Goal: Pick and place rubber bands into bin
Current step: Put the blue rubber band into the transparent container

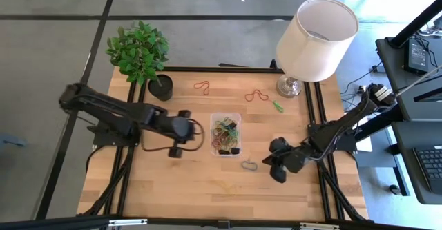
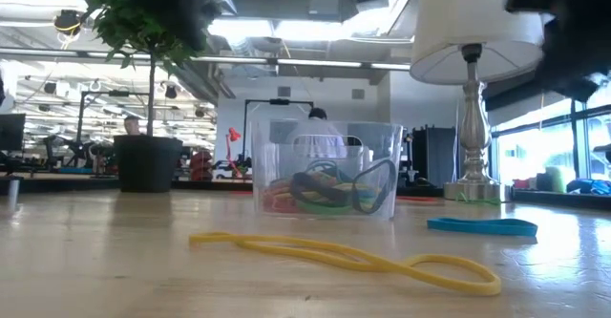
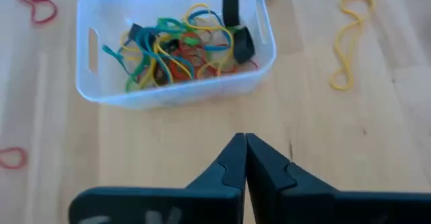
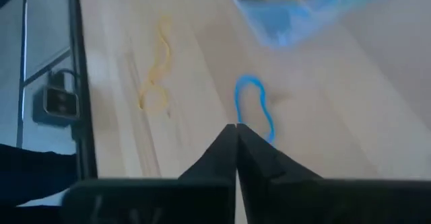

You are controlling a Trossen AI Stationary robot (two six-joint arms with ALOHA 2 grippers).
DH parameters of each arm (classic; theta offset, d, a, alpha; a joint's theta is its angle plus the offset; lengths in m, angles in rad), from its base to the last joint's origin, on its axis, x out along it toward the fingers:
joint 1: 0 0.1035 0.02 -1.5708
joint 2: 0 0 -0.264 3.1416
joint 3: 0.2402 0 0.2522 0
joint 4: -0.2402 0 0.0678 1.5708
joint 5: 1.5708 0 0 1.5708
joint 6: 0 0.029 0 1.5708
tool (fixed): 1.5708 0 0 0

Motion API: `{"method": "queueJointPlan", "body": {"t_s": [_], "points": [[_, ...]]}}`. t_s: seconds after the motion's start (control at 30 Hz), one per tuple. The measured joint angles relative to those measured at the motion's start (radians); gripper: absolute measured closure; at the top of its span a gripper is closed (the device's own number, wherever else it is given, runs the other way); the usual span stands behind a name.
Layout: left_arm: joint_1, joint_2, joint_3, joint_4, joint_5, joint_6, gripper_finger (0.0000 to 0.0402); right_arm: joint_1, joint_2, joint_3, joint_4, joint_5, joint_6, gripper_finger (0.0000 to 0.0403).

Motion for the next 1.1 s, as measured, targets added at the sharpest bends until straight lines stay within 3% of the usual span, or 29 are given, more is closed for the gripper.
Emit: {"method": "queueJointPlan", "body": {"t_s": [0.17, 0.43, 0.73, 0.9, 1.1], "points": [[-0.009, -0.192, -0.247, 0.164, 0.033, -0.035, 0.0399, -0.068, 0.137, 0.186, -0.096, 0.001, -0.109, 0.0399], [-0.008, -0.412, -0.502, 0.309, 0.038, -0.068, 0.0399, -0.149, 0.401, 0.51, -0.532, -0.071, -0.113, 0.0373], [-0.008, -0.508, -0.569, 0.31, 0.069, -0.067, 0.0399, -0.209, 0.613, 0.57, -0.55, -0.283, -0.111, 0.0306], [-0.008, -0.515, -0.569, 0.319, 0.08, -0.048, 0.04, -0.215, 0.658, 0.57, -0.551, -0.29, -0.124, 0.0288], [-0.008, -0.515, -0.569, 0.328, 0.085, -0.039, 0.04, -0.216, 0.7, 0.57, -0.548, -0.289, -0.164, 0.0299]]}}
